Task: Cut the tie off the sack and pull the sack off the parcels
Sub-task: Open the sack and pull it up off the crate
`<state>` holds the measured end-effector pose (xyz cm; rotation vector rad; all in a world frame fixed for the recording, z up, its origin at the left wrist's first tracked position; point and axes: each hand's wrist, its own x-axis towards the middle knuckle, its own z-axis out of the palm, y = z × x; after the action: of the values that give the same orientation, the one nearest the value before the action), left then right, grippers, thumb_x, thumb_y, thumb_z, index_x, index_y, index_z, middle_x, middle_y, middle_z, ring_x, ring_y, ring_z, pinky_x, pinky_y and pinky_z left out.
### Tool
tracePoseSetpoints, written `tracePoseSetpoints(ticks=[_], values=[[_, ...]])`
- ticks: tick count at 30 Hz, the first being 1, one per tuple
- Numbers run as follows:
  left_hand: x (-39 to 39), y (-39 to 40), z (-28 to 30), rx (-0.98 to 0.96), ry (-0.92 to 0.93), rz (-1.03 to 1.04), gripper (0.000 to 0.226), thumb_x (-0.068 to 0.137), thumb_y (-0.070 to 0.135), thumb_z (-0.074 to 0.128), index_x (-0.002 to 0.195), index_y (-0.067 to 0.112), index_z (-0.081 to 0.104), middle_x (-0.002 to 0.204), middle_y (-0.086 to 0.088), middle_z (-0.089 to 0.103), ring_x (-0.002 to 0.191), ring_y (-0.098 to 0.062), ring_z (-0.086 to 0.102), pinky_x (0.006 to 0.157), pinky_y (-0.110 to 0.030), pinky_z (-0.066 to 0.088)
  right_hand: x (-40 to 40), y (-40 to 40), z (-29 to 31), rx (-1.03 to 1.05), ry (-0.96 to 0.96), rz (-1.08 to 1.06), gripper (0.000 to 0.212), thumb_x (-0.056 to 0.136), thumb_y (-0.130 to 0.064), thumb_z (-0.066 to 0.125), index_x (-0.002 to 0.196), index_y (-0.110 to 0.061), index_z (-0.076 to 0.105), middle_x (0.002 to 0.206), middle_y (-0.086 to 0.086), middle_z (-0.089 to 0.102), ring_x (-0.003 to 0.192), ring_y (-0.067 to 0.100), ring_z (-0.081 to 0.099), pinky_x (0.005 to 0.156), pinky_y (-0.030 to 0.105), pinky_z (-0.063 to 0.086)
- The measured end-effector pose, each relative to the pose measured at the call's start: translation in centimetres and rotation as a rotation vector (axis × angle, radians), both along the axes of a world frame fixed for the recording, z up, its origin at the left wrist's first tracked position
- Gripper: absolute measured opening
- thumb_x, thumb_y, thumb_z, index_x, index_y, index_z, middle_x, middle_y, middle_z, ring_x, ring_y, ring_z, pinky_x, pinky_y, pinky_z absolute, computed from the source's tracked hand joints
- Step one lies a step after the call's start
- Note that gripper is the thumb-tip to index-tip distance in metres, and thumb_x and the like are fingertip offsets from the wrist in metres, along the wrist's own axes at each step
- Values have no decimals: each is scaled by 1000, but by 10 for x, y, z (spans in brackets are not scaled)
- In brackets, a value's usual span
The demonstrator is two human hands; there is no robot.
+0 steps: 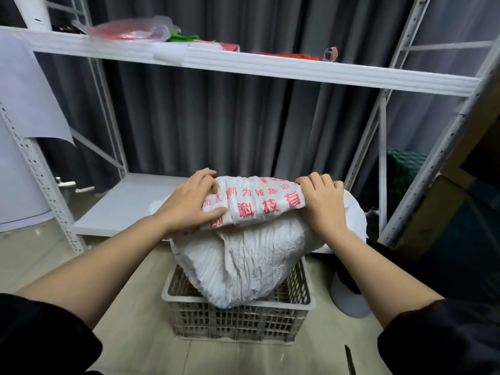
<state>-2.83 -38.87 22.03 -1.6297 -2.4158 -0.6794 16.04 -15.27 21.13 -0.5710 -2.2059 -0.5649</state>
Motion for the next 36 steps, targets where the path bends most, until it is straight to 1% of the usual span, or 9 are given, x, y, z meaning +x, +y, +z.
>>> tracePoseSetpoints(ticks=[4, 6, 10, 14, 18, 22, 29, 32, 36], values=[[5, 18, -3, -255, -8, 78, 124, 59, 65, 72, 151, 23, -1, 160, 4, 6, 140, -21, 31, 106, -43, 30, 3, 2, -5, 25, -10, 119, 23, 73, -12, 70, 94, -19, 63, 83, 1, 58, 74, 27, 52, 64, 34, 26], [9, 29, -16, -335, 86, 157, 133, 57, 71, 69, 151, 22, -11, 158, -2, 18, 134, -23, 41, 99, -43, 30, 8, 3, -4, 50, -65, 205, 24, 74, -15, 60, 97, -19, 61, 86, 2, 58, 75, 27, 54, 64, 35, 26], [10, 49, -38, -214, 218, 313, 76, 70, 57, 58, 133, 23, 34, 112, 0, 67, 103, -25, 60, 78, -38, 29, 23, 5, 15, 13, -389, 380, 45, 72, -45, 55, 110, -21, 60, 99, 0, 57, 83, 22, 51, 68, 36, 36], [13, 52, -31, -81, 315, 276, 23, 75, 33, 59, 93, 28, 46, 90, 4, 68, 91, -25, 58, 69, -36, 23, 33, 12, 34, -281, -496, 415, 55, 80, -66, 44, 120, -31, 57, 109, -4, 54, 96, 18, 51, 83, 40, 44], [6, 42, -23, 27, 343, 186, 23, 74, 22, 61, 76, 31, 41, 70, 9, 55, 77, -23, 54, 66, -34, 21, 24, 21, 44, -677, -577, 191, 95, 68, -66, 68, 147, -36, 23, 147, -3, 35, 136, 21, 32, 109, 47, 27], [1, 30, -19, 55, 274, 162, 14, 76, 24, 61, 88, 29, 54, 73, 15, 49, 84, -18, 53, 73, -34, 26, 13, 24, 31, -1070, -605, 146, 132, 51, -56, 85, 151, -28, 4, 154, -1, 31, 140, 20, 32, 116, 38, 23], [-12, 10, -27, -320, 22, 226, 96, 61, 61, 68, 143, 32, 26, 137, 3, 51, 123, -21, 51, 101, -43, 26, 9, -2, -7, -673, -325, 7, 54, 80, -51, 58, 126, -25, 47, 122, 4, 63, 114, 29, 55, 93, 40, 38], [-8, 8, -19, -267, 48, 333, 66, 70, 64, 60, 124, 32, 40, 113, 1, 67, 107, -26, 60, 85, -39, 31, 4, -11, 14, -476, -228, 7, 47, 77, -55, 52, 114, -25, 51, 109, 4, 66, 105, 30, 59, 84, 41, 38], [1, 13, 38, 75, -117, 391, 54, 69, 54, 61, 116, 34, 43, 104, 2, 69, 108, -27, 61, 91, -42, 33, 6, 0, 96, -333, -196, -17, 49, 77, -56, 57, 114, -24, 51, 103, 7, 67, 101, 31, 62, 86, 43, 35]])
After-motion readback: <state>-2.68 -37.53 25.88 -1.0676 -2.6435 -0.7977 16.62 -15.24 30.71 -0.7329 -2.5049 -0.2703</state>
